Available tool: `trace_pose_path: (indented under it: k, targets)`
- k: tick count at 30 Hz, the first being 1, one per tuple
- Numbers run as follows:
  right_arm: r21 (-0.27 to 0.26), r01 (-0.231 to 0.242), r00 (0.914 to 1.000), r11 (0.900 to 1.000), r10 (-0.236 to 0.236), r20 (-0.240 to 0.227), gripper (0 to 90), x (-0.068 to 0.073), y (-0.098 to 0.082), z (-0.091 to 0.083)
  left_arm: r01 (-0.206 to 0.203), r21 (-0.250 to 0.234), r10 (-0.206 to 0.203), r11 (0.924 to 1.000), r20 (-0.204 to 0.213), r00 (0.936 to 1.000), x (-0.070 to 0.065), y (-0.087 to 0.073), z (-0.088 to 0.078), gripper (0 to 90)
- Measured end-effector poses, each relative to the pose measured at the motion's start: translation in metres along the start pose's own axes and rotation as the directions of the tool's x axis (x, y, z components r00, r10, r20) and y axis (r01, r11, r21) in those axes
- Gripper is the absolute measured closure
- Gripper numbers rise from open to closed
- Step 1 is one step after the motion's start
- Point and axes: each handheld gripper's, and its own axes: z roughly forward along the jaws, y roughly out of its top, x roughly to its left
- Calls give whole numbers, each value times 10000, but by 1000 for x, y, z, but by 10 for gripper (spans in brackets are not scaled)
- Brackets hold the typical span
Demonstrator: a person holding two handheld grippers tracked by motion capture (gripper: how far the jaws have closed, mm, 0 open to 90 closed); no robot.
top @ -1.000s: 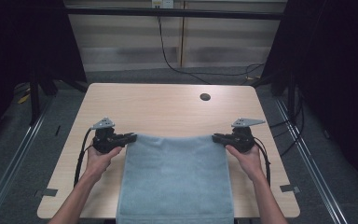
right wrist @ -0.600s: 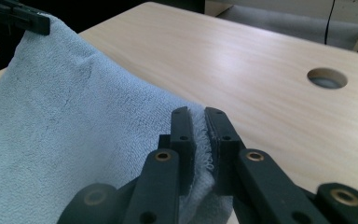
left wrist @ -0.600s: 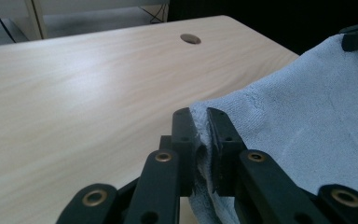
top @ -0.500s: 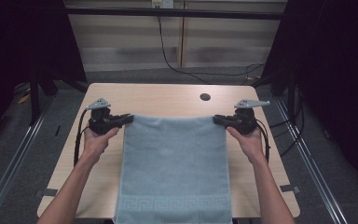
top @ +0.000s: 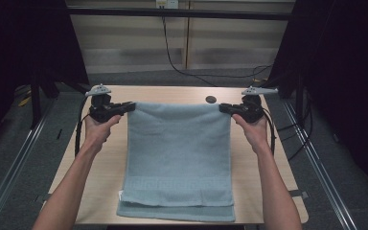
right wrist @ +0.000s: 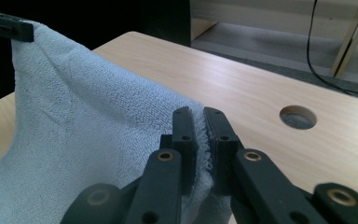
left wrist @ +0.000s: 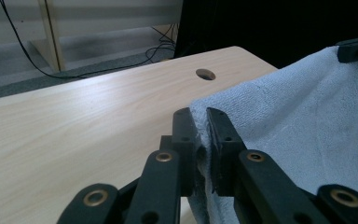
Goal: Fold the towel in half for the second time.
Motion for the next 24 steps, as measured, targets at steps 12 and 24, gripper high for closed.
trace_pose_path:
  k: [12, 24]
  targets:
    - [-439, 292, 9995, 9986, -296, -88, 847, 10, 13, -18, -472, -67, 472, 9989, 84, 9988, -11, -1, -13, 834]
    - [-363, 346, 9982, 9987, -363, -483, 847, 26, -29, -26, -821, 27, 818, 9966, 589, 9949, -27, -32, -33, 833]
